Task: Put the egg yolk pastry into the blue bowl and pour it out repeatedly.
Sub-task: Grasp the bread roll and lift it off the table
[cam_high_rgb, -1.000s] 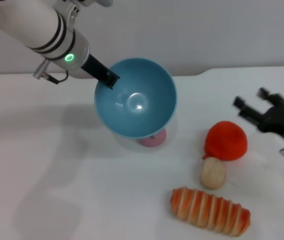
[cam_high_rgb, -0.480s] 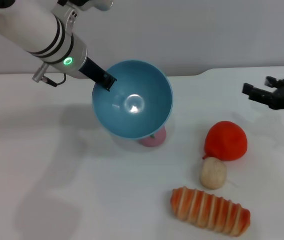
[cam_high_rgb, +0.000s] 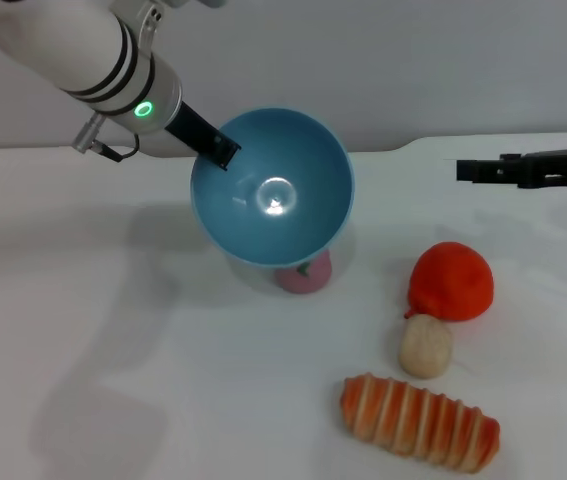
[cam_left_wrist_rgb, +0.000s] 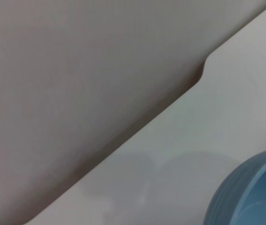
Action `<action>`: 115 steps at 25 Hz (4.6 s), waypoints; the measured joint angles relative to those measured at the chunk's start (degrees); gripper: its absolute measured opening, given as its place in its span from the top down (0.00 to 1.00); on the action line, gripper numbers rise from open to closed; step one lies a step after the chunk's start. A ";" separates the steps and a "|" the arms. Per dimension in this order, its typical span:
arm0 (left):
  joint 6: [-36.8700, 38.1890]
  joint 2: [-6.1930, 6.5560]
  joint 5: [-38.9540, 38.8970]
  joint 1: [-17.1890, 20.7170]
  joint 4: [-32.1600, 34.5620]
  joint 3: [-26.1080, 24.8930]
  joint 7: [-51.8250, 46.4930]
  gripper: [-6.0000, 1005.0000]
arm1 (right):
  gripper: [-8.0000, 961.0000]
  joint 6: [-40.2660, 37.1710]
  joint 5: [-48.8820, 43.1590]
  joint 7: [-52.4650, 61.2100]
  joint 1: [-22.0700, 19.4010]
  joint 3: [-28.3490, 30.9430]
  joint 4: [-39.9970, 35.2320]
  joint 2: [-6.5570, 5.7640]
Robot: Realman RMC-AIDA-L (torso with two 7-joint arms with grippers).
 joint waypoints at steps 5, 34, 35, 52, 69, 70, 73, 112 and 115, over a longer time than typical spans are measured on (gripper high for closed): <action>0.41 0.08 0.46 -0.59 0.12 -0.05 -0.50 0.99 | 0.17 -10.35 -8.05 10.89 3.36 6.21 -3.37 -1.13; 1.71 -0.35 0.45 -0.50 0.49 0.56 -1.17 0.99 | 0.18 -12.11 -13.32 17.62 10.94 4.17 19.38 -1.73; 1.72 -0.35 0.40 -0.47 0.49 0.56 -1.17 1.00 | 0.18 -12.00 -13.33 17.62 11.10 3.97 20.01 -1.77; 1.77 -0.29 0.52 -0.24 0.48 0.65 -0.70 0.99 | 0.18 -19.59 -12.72 20.58 7.10 4.05 18.16 -3.68; 1.64 -0.34 0.18 0.05 0.93 0.91 -0.59 0.99 | 0.18 -18.94 -15.46 21.64 6.67 7.37 22.20 -4.51; 1.60 -0.34 0.17 0.07 0.93 0.91 -0.59 0.99 | 0.18 -18.40 -15.78 22.08 6.60 7.38 22.30 -4.52; 1.58 -0.35 0.13 0.09 0.94 1.13 -0.59 0.99 | 0.18 -16.76 -16.92 22.91 6.45 7.69 22.62 -4.55; 2.16 -0.44 0.07 0.52 0.86 1.63 -0.61 1.00 | 0.18 2.44 -15.58 22.57 10.60 7.67 32.58 -2.16; 2.26 -0.44 0.07 0.57 0.88 1.64 -0.61 1.00 | 0.18 3.61 -15.45 22.44 10.73 7.67 32.64 -1.60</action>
